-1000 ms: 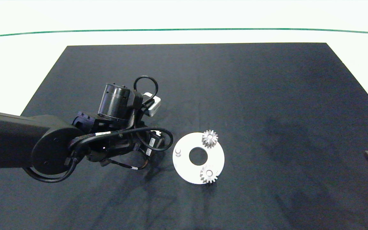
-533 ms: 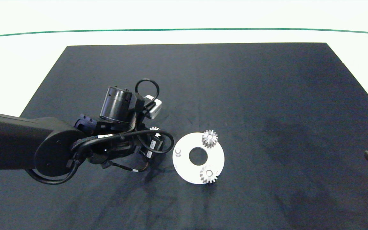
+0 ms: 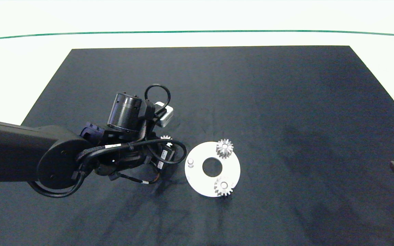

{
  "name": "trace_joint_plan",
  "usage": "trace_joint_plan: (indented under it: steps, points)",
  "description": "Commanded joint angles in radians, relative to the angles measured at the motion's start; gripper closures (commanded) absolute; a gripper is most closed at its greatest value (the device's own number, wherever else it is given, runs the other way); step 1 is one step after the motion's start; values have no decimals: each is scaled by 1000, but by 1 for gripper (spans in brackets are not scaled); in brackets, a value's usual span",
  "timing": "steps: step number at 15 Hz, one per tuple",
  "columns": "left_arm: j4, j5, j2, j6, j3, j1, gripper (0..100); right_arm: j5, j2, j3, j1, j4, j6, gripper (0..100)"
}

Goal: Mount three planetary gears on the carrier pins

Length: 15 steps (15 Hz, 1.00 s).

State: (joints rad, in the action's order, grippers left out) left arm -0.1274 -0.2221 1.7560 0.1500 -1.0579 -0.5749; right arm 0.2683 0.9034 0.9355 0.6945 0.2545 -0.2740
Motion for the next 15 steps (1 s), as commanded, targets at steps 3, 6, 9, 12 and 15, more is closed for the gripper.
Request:
trace_joint_plan:
  steps: [3,6,9,12,15]
  points:
    - [-1,-2,-24,-9,6,6,82,2,2,-1,0,2,-2,0]
    - [5,-2,-87,-6,22,13,84,2,0,-1,0,2,-2,0]
    - [6,-2,-174,-3,90,1,84,2,0,-1,0,2,-2,0]
    - [8,-2,-214,-3,118,-39,84,2,3,-3,0,2,-4,0]
    - [8,-2,-196,-4,130,-103,84,0,-1,-7,0,2,-4,0]
